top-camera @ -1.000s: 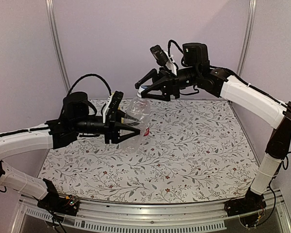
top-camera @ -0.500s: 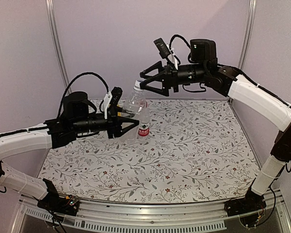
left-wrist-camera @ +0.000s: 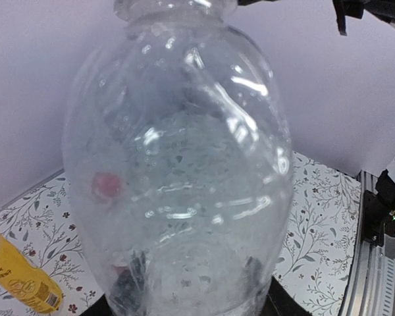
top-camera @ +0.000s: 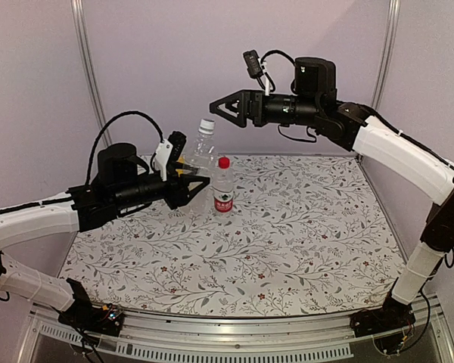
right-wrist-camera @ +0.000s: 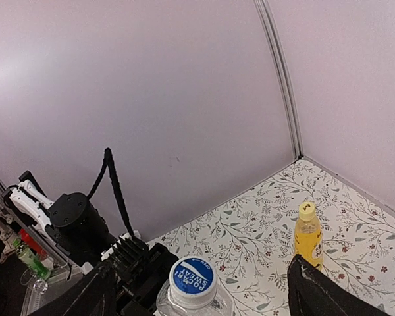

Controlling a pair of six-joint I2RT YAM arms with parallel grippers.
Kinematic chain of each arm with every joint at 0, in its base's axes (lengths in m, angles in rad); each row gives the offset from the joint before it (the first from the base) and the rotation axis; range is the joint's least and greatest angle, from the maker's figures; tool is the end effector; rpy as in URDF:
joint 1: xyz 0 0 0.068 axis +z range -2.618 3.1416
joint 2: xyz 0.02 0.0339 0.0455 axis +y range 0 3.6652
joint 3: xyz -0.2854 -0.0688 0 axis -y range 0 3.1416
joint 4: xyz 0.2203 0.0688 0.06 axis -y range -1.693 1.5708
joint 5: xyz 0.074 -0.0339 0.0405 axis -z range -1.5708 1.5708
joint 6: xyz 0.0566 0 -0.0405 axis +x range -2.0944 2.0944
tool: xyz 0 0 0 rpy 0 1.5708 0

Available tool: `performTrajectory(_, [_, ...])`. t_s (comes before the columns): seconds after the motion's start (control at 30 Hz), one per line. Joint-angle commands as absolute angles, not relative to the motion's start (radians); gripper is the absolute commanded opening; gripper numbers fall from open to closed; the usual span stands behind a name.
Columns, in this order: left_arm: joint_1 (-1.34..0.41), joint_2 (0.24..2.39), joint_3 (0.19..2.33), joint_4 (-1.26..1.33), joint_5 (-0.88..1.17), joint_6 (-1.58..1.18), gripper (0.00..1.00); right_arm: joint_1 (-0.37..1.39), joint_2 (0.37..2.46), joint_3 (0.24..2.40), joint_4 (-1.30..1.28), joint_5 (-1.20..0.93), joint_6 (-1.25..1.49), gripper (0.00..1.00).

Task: Unscrew the bottle caps

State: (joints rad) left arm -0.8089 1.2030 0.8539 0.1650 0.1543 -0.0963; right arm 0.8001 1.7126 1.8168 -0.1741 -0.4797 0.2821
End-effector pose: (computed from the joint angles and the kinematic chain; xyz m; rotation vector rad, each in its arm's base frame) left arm 0.1819 -0.2033 0.3371 0.7433 1.6624 -0.7867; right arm 0.2579 0.3031 0.4699 -0.8266 1.5754 1.1967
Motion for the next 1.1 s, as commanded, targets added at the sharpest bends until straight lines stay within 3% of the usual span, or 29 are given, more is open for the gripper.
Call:
performTrajectory(0.0, [-0.826, 1.189, 0.888, 0.154, 0.101, -0.069, 0.49, 0.825, 1.757, 1.858, -0.150, -0.441, 0.334, 0.86])
performTrajectory(0.6, [-0.846, 1.193, 0.891, 0.143, 0.071, -0.046, 0.48, 0.851, 1.816, 1.882, -0.160, -0.504, 0.332, 0.48])
performTrajectory(1.07, [-0.849, 1.192, 0.893, 0.137, 0.060, -0.043, 0.48, 0.859, 1.822, 1.879, -0.167, -0.525, 0.328, 0.37])
